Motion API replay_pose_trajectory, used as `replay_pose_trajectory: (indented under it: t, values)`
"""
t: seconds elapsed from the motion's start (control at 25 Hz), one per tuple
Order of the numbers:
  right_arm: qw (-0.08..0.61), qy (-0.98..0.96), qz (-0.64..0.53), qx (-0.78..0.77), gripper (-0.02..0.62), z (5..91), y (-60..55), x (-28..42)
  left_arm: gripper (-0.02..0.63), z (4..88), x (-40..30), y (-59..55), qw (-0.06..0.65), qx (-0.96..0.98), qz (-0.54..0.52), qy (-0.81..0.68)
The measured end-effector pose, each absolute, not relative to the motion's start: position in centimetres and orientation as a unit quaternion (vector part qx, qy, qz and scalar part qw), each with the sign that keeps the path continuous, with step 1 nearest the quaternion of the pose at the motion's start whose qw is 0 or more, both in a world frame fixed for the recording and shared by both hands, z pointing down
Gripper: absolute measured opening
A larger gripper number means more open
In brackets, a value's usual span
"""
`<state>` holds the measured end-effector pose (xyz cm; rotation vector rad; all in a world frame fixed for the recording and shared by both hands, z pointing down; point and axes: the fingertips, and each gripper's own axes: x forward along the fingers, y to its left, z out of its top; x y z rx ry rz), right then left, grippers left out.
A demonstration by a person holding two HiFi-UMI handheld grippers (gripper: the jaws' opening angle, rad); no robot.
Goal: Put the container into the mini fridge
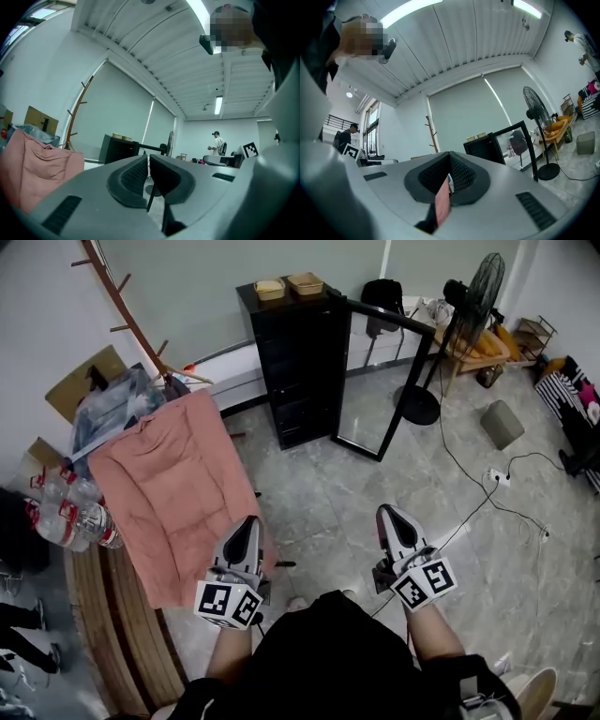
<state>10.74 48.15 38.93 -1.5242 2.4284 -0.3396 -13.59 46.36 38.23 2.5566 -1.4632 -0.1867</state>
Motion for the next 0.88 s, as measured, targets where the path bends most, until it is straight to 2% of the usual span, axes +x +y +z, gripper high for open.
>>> replay_pose_trajectory:
  t: [0.44,0.48,0.52,0.56,0.64,0.88]
  values:
    - [0.121,0.846,-0.126,-0.503,0.039,39.2,46.7,7.4,0.031,38.7,-13.4,46.5,0.12,0.884,-0.047,-0.449]
    - [0.118,0.847,-0.129,-0.502,0.073,39.3,46.6,6.8,0.032,38.6,-13.6,46.6,0.113,0.886,-0.045,-0.448]
    - [0.115,0.847,-0.128,-0.503,0.17,39.3,46.5,6.3,0.034,38.4,-13.9,46.6,0.104,0.885,-0.047,-0.451]
    - [0.113,0.845,-0.124,-0.508,0.248,39.2,46.4,5.9,0.064,38.0,-14.3,46.6,0.097,0.882,-0.053,-0.457]
    - [0.114,0.837,-0.11,-0.524,0.279,38.7,46.2,5.7,0.291,37.4,-15.3,46.3,0.095,0.875,-0.066,-0.469]
    - [0.101,0.833,-0.096,-0.536,0.282,38.2,46.6,4.2,0.319,37.3,-17.4,45.7,0.092,0.875,-0.063,-0.47]
